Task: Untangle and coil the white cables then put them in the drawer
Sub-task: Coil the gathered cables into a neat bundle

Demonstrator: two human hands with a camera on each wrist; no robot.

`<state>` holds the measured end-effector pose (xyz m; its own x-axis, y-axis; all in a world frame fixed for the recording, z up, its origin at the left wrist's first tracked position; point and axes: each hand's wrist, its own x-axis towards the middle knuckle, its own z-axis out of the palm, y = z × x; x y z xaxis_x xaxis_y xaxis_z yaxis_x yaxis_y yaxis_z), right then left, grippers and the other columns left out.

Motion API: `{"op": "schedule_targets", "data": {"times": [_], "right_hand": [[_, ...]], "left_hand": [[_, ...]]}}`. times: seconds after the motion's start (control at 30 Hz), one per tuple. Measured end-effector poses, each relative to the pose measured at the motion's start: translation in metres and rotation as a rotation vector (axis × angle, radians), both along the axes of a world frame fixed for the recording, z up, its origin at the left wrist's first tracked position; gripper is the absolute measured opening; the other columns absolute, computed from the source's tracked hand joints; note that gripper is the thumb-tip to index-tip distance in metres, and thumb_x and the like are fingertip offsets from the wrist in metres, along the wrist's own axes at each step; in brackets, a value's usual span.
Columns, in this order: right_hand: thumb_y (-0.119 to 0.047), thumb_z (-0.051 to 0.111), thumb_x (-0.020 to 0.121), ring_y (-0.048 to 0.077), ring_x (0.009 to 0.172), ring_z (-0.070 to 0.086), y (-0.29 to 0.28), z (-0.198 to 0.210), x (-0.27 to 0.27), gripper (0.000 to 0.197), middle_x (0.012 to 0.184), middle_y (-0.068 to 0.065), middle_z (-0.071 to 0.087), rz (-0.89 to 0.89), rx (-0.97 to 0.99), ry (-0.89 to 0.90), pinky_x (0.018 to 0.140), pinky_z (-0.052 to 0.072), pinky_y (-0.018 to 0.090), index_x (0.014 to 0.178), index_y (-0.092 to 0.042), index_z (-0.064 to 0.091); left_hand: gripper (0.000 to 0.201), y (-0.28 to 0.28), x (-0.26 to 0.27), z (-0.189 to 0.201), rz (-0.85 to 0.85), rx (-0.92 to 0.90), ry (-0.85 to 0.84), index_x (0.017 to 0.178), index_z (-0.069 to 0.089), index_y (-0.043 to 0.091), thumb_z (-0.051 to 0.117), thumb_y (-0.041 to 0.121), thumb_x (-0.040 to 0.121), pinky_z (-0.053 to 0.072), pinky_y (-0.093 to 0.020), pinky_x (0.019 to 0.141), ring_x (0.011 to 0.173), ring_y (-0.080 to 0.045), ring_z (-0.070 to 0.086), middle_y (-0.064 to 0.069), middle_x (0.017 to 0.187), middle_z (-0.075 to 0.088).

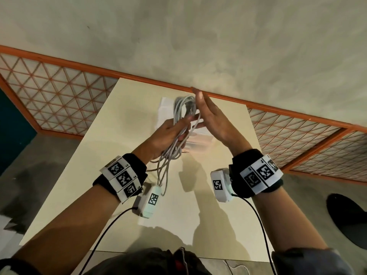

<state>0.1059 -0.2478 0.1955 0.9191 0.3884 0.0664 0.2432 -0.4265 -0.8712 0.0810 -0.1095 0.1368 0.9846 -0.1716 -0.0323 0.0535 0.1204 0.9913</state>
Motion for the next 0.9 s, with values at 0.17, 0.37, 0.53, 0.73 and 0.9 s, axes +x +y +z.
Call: {"op": "schedule_targets", "data": {"times": [0.17,0.37,0.53,0.73,0.9], "right_hand": [[-0.034,0.037,0.101,0.006,0.065,0.056,0.003,-0.013,0.011,0.031,0.074,-0.005,0.061,-0.026,-0.019,-0.262,0.063,0.047,0.025,0.095,-0.011,0.058],[-0.029,0.040,0.101,0.003,0.057,0.050,-0.008,-0.015,0.013,0.028,0.063,-0.013,0.049,0.051,-0.191,-0.485,0.056,0.035,0.013,0.099,-0.008,0.057],[-0.036,0.034,0.102,0.000,0.055,0.046,-0.012,-0.007,0.012,0.029,0.058,-0.020,0.046,0.052,-0.353,-0.462,0.063,0.035,0.027,0.089,-0.016,0.052],[-0.044,0.035,0.100,0.016,0.064,0.054,-0.011,-0.004,0.014,0.040,0.060,-0.011,0.053,-0.019,-0.343,-0.358,0.071,0.044,0.038,0.070,-0.021,0.047],[-0.042,0.037,0.100,0.003,0.054,0.047,-0.011,-0.013,0.014,0.042,0.051,-0.020,0.054,-0.060,-0.240,-0.339,0.061,0.037,0.026,0.062,-0.026,0.047]], "left_hand": [[0.039,-0.001,-0.005,0.006,-0.189,-0.044,0.072,0.069,0.047,0.013,0.044,0.041,0.097,0.038,-0.021,0.050,0.042,-0.011,0.034,0.003,0.050,0.038],[0.035,0.001,-0.008,0.004,-0.366,-0.088,0.137,0.078,0.046,0.013,0.047,0.045,0.091,0.039,-0.022,0.054,0.046,-0.011,0.034,0.002,0.057,0.038],[0.037,0.003,-0.006,0.004,-0.461,-0.065,0.071,0.088,0.056,0.011,0.046,0.047,0.089,0.047,-0.025,0.059,0.049,-0.011,0.045,-0.005,0.079,0.064],[0.040,-0.002,-0.008,0.002,-0.556,-0.072,0.060,0.088,0.058,0.011,0.053,0.050,0.080,0.049,-0.024,0.064,0.055,-0.010,0.051,0.002,0.065,0.060],[0.034,-0.008,-0.009,0.004,-0.472,0.017,0.052,0.071,0.049,0.008,0.053,0.034,0.093,0.047,-0.026,0.063,0.049,-0.011,0.043,0.003,0.051,0.044]]}}
